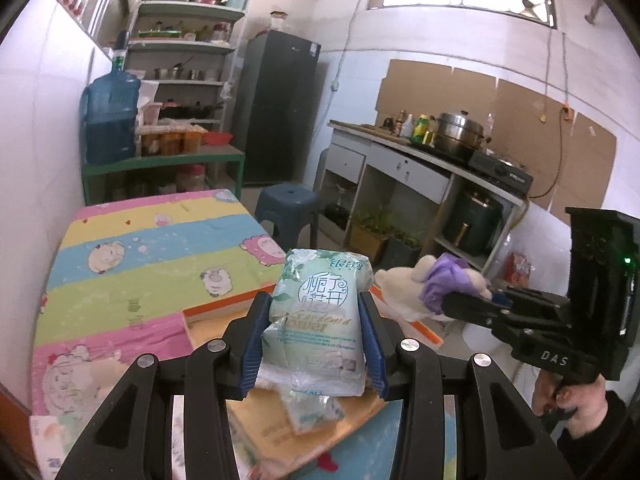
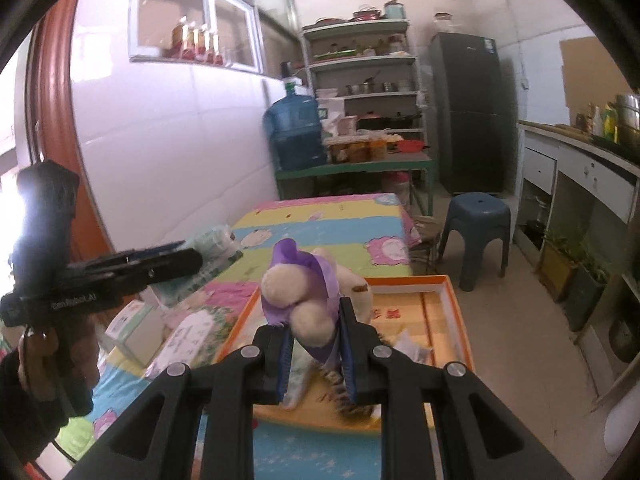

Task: Organize soft objects
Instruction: 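Lift and carry the wet-wipe pack and plush toy over the orange box, then lower the wet-wipe pack into the box with the left tool while the right tool releases the plush toy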

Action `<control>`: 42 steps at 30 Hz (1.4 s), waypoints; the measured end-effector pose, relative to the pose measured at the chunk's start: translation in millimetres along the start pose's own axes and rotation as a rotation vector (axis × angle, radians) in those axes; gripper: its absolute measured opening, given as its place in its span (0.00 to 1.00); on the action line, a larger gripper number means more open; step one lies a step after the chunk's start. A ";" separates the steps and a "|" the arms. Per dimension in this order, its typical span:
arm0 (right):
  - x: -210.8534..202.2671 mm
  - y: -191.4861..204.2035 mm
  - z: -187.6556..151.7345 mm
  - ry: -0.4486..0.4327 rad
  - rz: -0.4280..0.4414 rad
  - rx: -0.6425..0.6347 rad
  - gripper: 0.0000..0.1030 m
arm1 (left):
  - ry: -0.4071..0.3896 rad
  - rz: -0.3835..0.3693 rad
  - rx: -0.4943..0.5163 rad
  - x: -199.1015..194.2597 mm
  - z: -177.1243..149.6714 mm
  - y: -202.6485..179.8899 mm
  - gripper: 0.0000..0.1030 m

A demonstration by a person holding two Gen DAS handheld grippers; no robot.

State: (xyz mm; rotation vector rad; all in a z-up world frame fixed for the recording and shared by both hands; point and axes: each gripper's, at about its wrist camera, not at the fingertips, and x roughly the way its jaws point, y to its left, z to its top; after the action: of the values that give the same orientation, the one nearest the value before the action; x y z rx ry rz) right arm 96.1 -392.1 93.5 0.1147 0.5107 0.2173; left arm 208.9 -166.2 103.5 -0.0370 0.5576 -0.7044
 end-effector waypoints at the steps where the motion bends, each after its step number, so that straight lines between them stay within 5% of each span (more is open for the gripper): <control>1: 2.1 -6.4 0.9 -0.003 0.001 0.008 0.21 | 0.005 0.009 0.000 7.6 1.2 -2.4 0.43; 22: 120.4 -77.1 3.1 0.125 0.024 0.097 0.21 | 0.176 0.135 -0.057 137.3 1.9 11.4 0.43; 42: 149.6 -85.6 -15.6 0.183 0.068 0.160 0.23 | 0.339 0.099 -0.147 184.2 -31.1 31.1 0.47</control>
State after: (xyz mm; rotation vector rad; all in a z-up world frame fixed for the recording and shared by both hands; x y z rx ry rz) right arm 230.8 -439.3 -4.5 0.2700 0.7071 0.2551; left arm 327.0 -252.4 -17.0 -0.0266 0.9300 -0.5750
